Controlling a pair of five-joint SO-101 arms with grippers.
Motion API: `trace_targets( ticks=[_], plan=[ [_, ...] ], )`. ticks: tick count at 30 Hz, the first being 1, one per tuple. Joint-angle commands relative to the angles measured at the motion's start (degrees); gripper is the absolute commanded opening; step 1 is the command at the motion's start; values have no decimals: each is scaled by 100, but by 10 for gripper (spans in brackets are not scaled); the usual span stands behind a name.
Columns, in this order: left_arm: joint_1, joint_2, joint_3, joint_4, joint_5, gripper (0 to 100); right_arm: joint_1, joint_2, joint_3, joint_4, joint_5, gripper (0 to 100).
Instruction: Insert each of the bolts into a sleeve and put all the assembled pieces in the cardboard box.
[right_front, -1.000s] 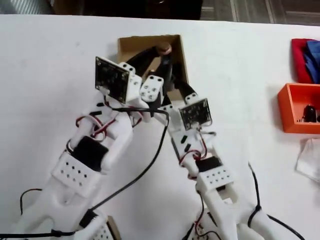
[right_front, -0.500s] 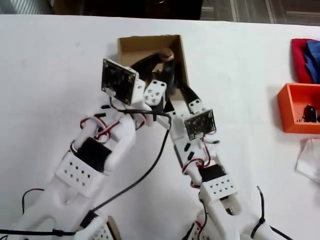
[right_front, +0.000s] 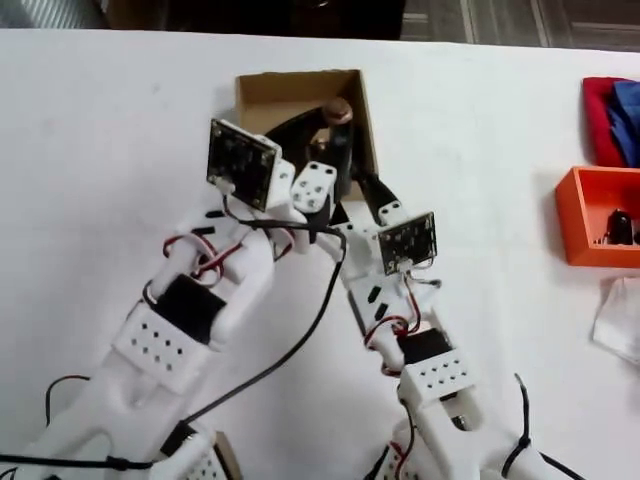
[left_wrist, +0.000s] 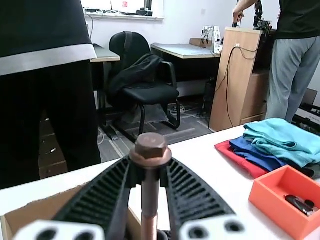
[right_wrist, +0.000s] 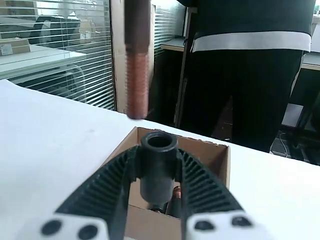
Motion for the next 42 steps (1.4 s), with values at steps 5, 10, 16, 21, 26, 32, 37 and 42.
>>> trace_targets(
  ticks=[5,10,16,21,26,32,37,42],
  plan=[
    [97,211,-75,-352,35,25,66,-224,-62,-4,-35,23],
    [97,229,-66,-352,35,26,66,-224,-62,4,-35,23],
    [97,237,-31,-352,26,26,57,-224,-62,4,-35,23],
    [105,237,-22,-352,70,26,40,-224,-62,4,-35,23],
    [105,413,-75,-396,70,26,40,-224,-62,4,-35,23],
    [105,607,-66,-800,79,25,57,-207,-62,4,-35,23],
    [105,607,-22,-589,79,25,66,-215,-62,4,-26,23],
    [105,580,-13,-176,79,25,66,-215,-62,4,-26,23]
  ],
)
